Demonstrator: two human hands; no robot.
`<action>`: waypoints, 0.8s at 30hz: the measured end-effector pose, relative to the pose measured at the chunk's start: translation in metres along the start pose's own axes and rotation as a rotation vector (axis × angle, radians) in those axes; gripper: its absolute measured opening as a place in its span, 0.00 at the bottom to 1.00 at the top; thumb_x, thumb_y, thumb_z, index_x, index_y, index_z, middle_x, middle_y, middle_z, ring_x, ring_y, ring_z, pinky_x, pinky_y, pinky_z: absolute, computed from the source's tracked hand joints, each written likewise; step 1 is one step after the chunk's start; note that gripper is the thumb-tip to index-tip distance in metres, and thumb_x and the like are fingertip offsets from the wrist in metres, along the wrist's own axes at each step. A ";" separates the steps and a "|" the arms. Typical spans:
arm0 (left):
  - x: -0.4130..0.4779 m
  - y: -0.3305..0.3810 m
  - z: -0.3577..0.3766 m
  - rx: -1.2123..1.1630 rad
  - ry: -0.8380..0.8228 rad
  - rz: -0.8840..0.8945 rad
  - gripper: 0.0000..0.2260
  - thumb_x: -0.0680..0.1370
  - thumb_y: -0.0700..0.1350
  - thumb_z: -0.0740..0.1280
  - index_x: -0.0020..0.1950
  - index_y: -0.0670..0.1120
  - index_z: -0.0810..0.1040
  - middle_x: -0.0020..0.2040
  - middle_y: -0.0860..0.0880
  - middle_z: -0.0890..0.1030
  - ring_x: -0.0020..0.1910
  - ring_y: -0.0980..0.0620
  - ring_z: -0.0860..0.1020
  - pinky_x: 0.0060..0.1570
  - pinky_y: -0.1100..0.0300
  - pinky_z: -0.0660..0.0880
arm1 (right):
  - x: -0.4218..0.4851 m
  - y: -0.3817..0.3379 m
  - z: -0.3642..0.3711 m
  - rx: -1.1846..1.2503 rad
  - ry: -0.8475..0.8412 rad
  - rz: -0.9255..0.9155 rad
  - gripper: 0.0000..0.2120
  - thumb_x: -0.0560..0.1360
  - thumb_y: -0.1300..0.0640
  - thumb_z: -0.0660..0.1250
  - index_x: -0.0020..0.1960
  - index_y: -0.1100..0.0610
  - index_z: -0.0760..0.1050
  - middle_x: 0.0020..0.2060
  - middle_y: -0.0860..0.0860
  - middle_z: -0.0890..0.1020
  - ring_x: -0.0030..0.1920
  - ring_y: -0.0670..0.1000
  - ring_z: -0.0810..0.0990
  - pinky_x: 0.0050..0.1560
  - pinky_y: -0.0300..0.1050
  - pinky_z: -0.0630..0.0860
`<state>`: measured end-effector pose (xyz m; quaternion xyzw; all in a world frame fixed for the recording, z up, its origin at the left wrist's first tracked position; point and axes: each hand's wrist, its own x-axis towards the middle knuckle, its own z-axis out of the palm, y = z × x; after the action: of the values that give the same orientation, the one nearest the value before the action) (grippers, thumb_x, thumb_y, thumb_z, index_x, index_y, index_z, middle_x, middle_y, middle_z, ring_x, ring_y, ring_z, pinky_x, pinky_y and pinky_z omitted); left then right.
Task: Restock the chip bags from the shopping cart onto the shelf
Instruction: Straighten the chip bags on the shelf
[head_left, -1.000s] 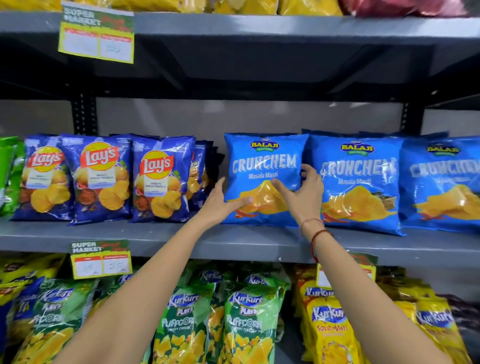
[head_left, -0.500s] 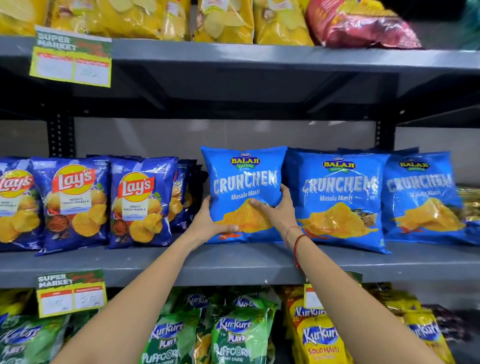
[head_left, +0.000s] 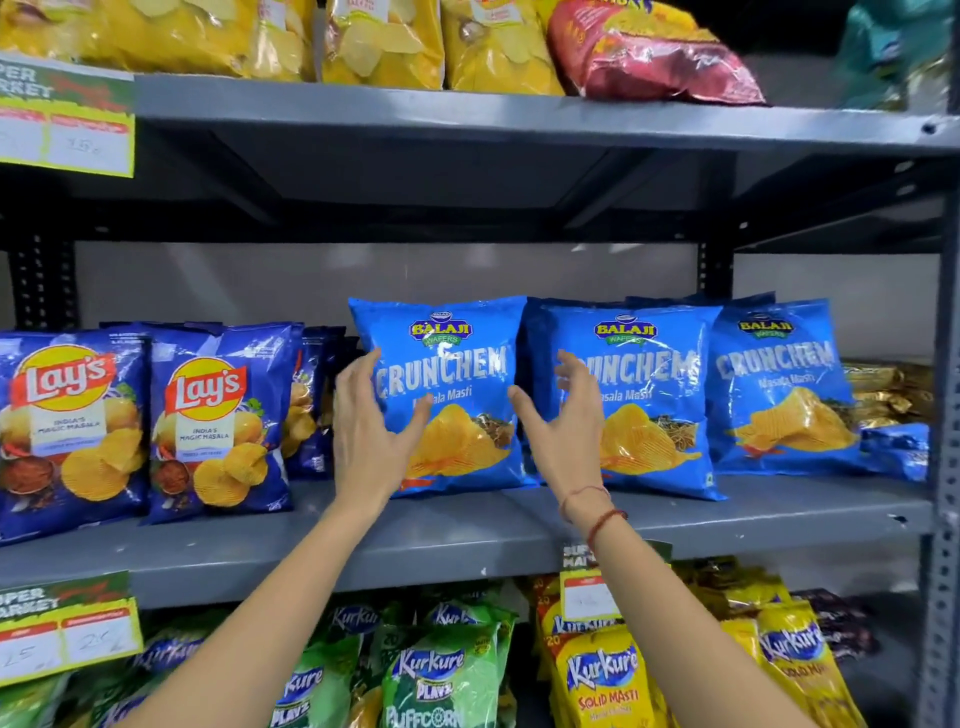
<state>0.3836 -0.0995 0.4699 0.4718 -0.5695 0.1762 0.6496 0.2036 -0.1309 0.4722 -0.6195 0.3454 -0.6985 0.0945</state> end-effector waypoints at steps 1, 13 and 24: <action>-0.001 0.010 0.007 0.006 -0.013 0.073 0.27 0.73 0.52 0.67 0.68 0.45 0.65 0.65 0.45 0.68 0.66 0.51 0.66 0.64 0.62 0.62 | 0.003 0.001 -0.010 -0.044 0.079 -0.054 0.28 0.73 0.50 0.69 0.69 0.57 0.66 0.62 0.54 0.73 0.62 0.51 0.70 0.61 0.38 0.65; -0.019 0.095 0.135 -0.271 -0.492 -0.201 0.41 0.71 0.57 0.69 0.75 0.47 0.49 0.75 0.46 0.55 0.74 0.49 0.55 0.71 0.55 0.53 | 0.056 0.063 -0.114 -0.003 0.138 0.329 0.48 0.64 0.38 0.73 0.76 0.55 0.56 0.74 0.54 0.64 0.74 0.54 0.61 0.72 0.52 0.62; -0.017 0.070 0.167 -0.531 -0.558 -0.653 0.50 0.60 0.51 0.80 0.74 0.46 0.54 0.69 0.46 0.70 0.65 0.47 0.71 0.63 0.49 0.71 | 0.082 0.091 -0.122 0.230 -0.206 0.432 0.25 0.67 0.53 0.76 0.59 0.54 0.70 0.55 0.47 0.81 0.49 0.45 0.80 0.51 0.42 0.76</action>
<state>0.2294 -0.1956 0.4675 0.4731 -0.5692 -0.3200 0.5915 0.0456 -0.1996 0.4844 -0.5844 0.3764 -0.6302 0.3458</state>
